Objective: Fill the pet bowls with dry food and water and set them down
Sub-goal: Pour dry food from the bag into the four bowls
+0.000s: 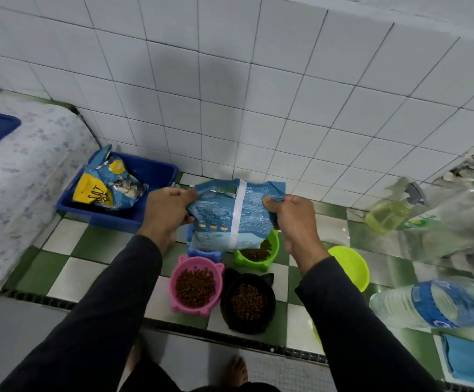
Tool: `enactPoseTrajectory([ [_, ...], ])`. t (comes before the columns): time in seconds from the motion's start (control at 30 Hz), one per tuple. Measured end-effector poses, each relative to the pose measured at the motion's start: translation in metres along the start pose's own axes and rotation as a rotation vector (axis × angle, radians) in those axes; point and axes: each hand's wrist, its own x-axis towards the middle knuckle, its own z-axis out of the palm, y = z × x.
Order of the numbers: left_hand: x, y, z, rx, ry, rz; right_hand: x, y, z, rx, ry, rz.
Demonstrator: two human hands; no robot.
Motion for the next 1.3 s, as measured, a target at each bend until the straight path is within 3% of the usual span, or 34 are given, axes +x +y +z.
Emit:
enactPoseTrajectory([
  [0.57,0.124,0.067,-0.149,0.022,-0.149,0.089,-0.021,0.01,0.189,0.32,-0.174,0.387],
  [0.97,0.21,0.088,-0.154,0.225,-0.422,0.185,-0.037,0.041,0.284,0.545,-0.16,0.314],
  [1.17,0.229,0.086,-0.132,0.436,-0.56,0.235,-0.031,0.055,0.302,0.449,-0.088,0.276],
  [1.3,0.241,0.065,-0.134,0.626,-0.607,0.243,-0.023,0.072,0.307,0.234,-0.046,0.259],
])
